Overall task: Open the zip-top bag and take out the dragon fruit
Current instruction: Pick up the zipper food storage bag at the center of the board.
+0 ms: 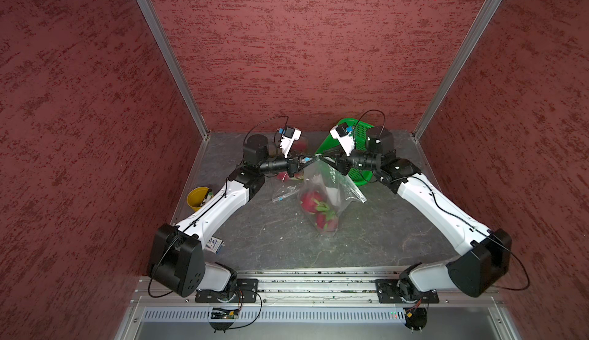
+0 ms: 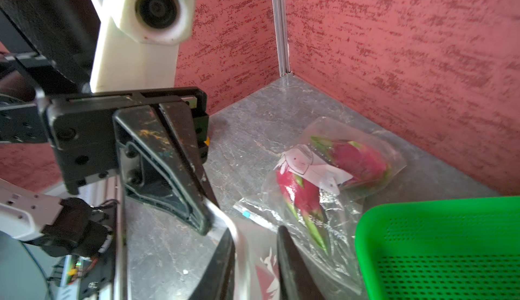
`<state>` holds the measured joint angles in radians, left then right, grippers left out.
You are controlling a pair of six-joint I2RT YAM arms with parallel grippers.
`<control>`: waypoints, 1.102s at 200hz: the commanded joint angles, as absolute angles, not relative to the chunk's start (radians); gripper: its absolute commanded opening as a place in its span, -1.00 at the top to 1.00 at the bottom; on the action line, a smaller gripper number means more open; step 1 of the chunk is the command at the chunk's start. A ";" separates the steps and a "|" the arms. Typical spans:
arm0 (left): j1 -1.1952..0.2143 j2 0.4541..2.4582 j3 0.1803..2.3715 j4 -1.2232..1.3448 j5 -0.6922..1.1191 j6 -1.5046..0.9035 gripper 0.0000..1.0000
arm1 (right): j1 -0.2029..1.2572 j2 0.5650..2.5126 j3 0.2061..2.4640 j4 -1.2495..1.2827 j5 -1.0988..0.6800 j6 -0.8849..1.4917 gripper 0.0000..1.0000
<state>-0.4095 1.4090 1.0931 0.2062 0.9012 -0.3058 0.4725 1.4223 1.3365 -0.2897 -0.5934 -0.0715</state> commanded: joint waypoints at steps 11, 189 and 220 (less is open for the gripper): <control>-0.399 1.422 1.097 0.271 0.917 -0.306 0.37 | 0.475 1.407 1.315 -0.275 -0.570 -0.072 1.00; -0.223 1.611 0.972 1.153 1.128 -0.924 0.02 | 0.470 1.368 1.267 -0.235 -0.526 -0.061 1.00; -0.257 1.585 0.995 0.961 1.128 -0.787 0.19 | 0.470 1.365 1.263 -0.227 -0.527 -0.060 1.00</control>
<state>-0.2325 1.6165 0.9646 1.0878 1.1103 -0.8864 0.4740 1.3930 1.2755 -0.2581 -0.5453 -0.0673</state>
